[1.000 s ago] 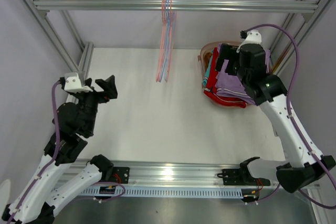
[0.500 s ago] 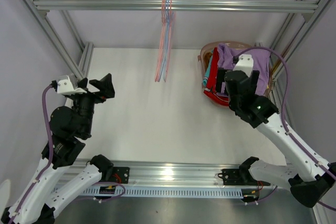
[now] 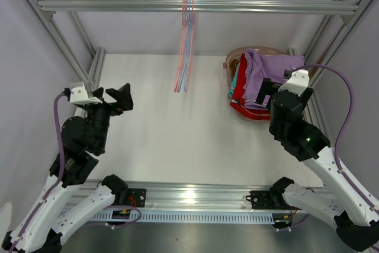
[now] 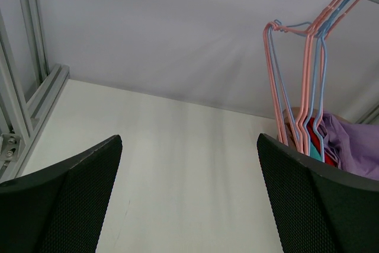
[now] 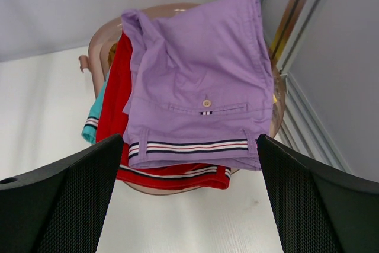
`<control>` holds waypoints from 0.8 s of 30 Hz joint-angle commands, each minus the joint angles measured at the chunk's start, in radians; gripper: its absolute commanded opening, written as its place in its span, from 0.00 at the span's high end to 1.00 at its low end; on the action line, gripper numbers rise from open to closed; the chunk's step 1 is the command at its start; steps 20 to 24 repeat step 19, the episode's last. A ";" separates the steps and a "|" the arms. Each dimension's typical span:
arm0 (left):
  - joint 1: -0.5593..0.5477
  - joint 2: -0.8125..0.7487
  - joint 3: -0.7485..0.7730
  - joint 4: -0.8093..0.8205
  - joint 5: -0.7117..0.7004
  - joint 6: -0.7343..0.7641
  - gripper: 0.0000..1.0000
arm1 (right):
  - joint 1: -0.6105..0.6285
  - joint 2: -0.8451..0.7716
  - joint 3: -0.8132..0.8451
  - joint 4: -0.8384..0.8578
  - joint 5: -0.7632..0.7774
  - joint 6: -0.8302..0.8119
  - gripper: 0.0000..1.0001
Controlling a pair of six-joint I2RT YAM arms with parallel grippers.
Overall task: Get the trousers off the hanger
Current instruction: Reset both arms
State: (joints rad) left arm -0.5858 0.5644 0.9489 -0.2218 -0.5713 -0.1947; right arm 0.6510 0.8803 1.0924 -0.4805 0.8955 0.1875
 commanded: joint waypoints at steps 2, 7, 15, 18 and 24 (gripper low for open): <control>0.009 0.023 0.004 0.004 0.046 -0.032 0.01 | 0.004 -0.015 -0.014 0.059 0.097 0.010 0.00; 0.009 0.046 0.014 -0.007 0.073 -0.029 0.01 | 0.009 -0.049 -0.032 0.082 0.073 0.006 0.00; 0.009 0.042 -0.002 0.013 0.045 -0.005 0.01 | 0.009 -0.086 -0.055 0.114 0.048 0.000 0.01; 0.009 0.038 -0.001 0.015 0.048 -0.005 0.01 | 0.010 -0.063 -0.048 0.095 0.060 0.006 0.01; 0.009 0.037 0.001 0.015 0.048 -0.003 0.01 | 0.013 -0.060 -0.045 0.092 0.059 0.010 0.01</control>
